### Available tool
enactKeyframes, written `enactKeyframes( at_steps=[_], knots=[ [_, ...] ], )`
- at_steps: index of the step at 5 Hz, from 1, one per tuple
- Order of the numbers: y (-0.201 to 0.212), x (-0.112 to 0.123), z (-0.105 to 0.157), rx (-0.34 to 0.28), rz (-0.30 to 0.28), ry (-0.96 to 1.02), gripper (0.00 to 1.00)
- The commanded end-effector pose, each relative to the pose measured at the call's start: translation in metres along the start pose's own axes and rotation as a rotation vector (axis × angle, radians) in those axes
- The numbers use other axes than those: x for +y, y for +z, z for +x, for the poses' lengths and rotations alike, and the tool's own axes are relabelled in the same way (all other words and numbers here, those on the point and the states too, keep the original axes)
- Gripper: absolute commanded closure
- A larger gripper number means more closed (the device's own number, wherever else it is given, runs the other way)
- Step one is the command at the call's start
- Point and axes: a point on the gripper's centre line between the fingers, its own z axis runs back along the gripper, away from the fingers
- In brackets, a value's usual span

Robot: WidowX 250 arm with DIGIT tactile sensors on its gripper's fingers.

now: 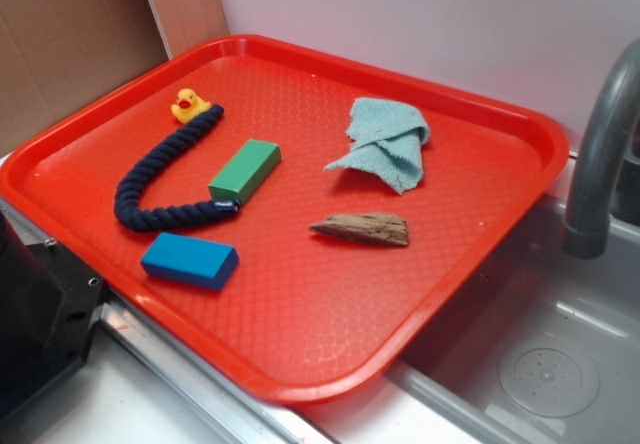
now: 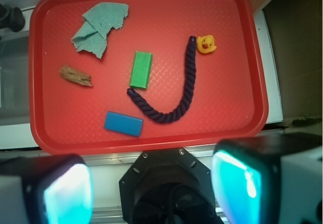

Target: Grab the wood chip.

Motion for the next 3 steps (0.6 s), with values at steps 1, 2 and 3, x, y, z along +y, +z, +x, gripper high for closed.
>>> enactKeyframes(
  at_steps=[1, 2, 3],
  knots=[
    [0.0, 0.0, 0.0, 0.0, 0.0, 0.0, 0.0],
    [-0.042, -0.036, 0.016, 0.002, 0.002, -0.21, 0.0],
    [-0.066, -0.057, 0.027, 0.012, 0.002, -0.339, 0.0]
  ],
)
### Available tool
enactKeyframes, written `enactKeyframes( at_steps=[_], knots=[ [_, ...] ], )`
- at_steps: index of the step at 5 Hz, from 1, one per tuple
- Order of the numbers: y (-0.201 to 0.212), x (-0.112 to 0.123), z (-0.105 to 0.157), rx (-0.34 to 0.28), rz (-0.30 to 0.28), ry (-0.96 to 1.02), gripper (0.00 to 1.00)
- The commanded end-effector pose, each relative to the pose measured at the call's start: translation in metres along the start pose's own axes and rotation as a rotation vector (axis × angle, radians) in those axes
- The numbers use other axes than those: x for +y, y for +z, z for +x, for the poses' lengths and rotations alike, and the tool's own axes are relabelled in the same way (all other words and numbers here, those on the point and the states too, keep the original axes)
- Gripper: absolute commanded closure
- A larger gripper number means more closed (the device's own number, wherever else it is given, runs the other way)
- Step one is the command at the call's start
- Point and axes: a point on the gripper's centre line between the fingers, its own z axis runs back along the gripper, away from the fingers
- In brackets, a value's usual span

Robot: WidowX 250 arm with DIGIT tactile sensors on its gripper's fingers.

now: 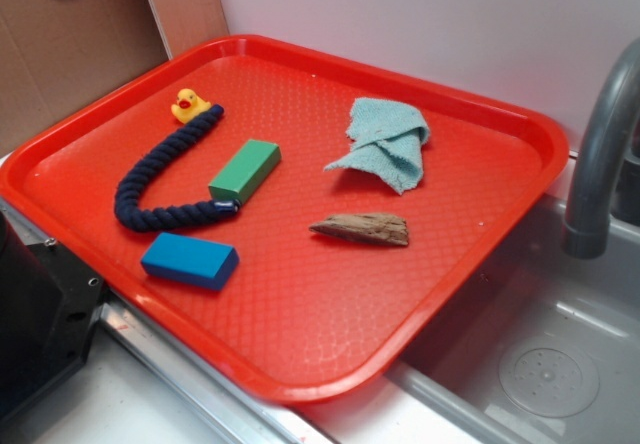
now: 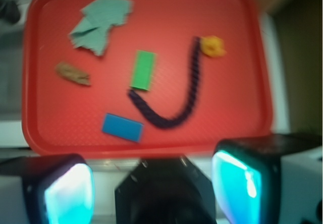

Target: Grab the wood chip.

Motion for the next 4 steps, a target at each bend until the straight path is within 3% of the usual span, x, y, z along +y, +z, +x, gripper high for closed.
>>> enactKeyframes(
  at_steps=[1, 3, 4],
  knots=[
    [-0.053, -0.05, 0.043, -0.056, 0.022, -0.346, 0.0],
    [-0.114, -0.07, 0.087, -0.052, 0.019, -0.546, 0.0],
    [-0.15, -0.071, 0.099, 0.01, 0.007, -0.568, 0.0]
  ],
)
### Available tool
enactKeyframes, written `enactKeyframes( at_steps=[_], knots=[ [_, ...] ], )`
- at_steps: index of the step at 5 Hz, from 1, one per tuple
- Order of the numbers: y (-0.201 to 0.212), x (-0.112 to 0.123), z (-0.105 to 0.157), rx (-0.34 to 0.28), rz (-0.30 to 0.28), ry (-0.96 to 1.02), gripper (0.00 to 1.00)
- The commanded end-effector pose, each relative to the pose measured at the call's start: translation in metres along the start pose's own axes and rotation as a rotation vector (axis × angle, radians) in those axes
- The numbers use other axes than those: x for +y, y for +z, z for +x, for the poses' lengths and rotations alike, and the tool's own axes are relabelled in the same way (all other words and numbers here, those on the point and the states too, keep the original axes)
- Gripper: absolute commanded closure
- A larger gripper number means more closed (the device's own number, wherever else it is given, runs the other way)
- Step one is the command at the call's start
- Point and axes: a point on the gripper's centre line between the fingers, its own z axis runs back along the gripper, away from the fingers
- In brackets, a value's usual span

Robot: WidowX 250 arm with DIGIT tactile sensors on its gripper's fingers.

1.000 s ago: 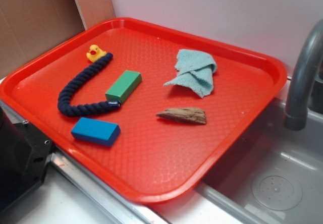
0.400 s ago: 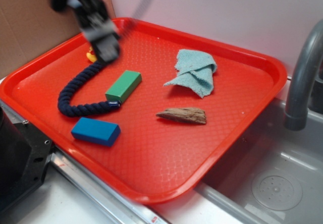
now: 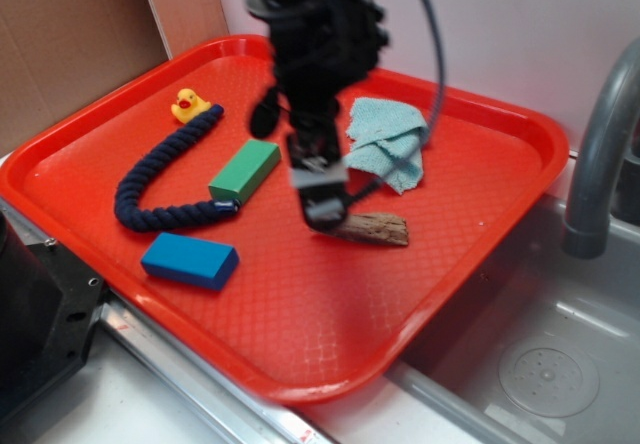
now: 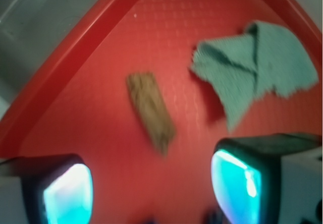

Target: Grab the wood chip.

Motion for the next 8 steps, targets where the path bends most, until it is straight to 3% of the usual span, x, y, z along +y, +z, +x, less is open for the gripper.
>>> enactKeyframes(
  at_steps=[1, 2, 3, 5, 6, 7, 8],
  knots=[
    [-0.04, 0.003, 0.021, 0.026, -0.021, -0.045, 0.0],
    [-0.058, -0.002, 0.008, 0.05, -0.027, -0.054, 0.44],
    [-0.054, -0.001, -0.006, 0.044, -0.031, -0.034, 1.0],
    [-0.027, 0.004, -0.031, 0.054, -0.044, 0.053, 1.0],
    [0.023, 0.023, -0.072, 0.017, -0.095, 0.305, 1.0],
    [0.073, 0.039, -0.086, 0.001, -0.097, 0.541, 1.0],
    [0.121, 0.036, -0.087, -0.097, -0.096, 0.662, 1.0]
  ],
)
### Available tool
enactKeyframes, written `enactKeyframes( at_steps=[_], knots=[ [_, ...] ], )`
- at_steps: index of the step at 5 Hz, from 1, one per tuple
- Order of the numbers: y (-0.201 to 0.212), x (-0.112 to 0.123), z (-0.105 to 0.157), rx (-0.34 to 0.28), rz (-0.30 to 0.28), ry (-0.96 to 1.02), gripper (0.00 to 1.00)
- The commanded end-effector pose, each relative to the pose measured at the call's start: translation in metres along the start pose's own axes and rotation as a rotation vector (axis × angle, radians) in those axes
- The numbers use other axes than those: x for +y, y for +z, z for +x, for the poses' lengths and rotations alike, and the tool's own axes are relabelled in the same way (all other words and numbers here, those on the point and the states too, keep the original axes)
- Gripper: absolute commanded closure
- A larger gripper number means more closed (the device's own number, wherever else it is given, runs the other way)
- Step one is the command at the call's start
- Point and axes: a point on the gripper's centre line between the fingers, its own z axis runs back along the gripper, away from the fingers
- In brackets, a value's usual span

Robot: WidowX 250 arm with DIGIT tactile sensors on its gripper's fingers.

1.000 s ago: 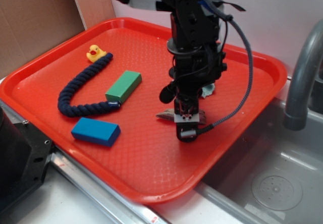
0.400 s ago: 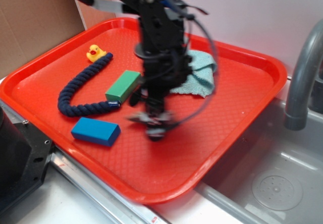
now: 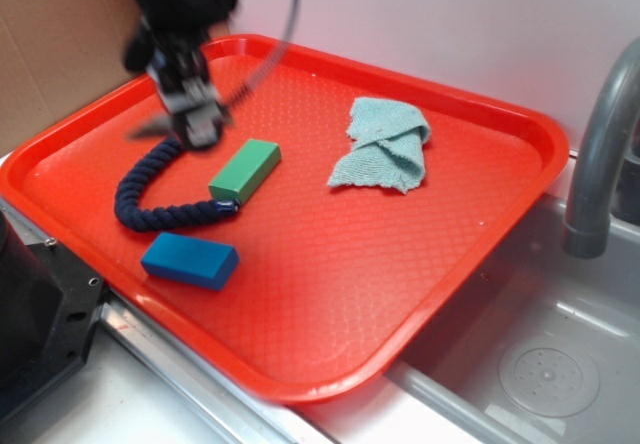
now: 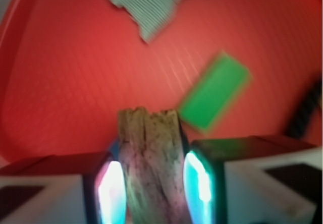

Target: Grab the wood chip.

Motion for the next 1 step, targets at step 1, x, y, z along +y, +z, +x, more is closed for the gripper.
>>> enactKeyframes(
  at_steps=[1],
  knots=[
    [0.104, -0.0288, -0.0058, -0.148, -0.018, 0.108, 1.0]
  ],
)
